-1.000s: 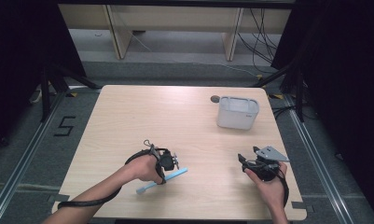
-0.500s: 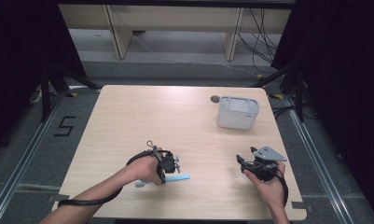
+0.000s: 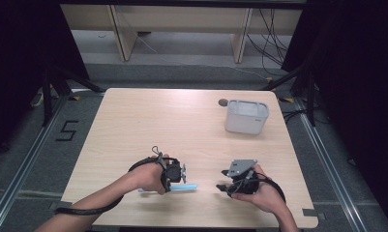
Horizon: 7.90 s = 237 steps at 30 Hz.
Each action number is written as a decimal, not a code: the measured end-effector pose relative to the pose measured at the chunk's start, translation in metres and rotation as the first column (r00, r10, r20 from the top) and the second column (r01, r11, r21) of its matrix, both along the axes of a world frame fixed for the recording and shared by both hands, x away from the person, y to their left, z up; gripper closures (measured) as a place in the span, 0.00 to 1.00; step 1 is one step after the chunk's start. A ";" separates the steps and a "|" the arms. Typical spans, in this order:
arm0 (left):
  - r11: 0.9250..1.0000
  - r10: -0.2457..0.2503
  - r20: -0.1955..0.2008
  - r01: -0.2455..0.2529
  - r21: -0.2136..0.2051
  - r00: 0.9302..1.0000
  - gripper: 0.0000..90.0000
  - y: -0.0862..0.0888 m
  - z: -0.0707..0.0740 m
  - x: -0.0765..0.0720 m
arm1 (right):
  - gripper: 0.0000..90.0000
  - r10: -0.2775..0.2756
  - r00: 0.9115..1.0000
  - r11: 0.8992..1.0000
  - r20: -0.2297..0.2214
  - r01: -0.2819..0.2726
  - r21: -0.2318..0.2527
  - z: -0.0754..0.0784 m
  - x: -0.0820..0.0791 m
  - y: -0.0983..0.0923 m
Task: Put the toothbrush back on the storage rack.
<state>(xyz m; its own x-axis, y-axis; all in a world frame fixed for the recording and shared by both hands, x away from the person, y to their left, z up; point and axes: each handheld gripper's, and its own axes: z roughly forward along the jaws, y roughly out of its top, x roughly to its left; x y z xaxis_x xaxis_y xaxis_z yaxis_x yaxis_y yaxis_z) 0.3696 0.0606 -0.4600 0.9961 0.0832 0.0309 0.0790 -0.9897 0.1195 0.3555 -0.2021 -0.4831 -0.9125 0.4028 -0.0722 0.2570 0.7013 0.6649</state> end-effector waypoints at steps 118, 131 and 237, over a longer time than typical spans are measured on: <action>0.173 0.534 -0.324 -0.476 -0.863 0.781 0.42 0.036 0.015 0.030 | 0.88 -0.332 0.927 0.868 0.175 0.228 0.441 0.007 -0.007 0.039; 0.149 0.506 -0.349 -0.479 -0.865 0.788 0.49 0.015 0.016 0.035 | 0.88 -0.343 0.917 0.862 0.204 0.221 0.456 0.009 -0.006 0.044; 0.381 0.603 0.087 -0.190 -0.905 0.793 0.49 0.050 -0.003 -0.003 | 0.94 -0.516 0.839 0.743 0.176 0.336 0.579 0.083 0.016 0.033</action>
<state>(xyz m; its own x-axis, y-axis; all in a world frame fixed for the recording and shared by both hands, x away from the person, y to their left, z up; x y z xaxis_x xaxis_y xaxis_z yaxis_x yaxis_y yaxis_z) 0.3670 0.1108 -0.4627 0.7560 0.6541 0.0243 0.1817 -0.2454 0.9523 0.3714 -0.1688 -0.4005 -0.5989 0.8007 0.0153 0.1658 0.1053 0.9805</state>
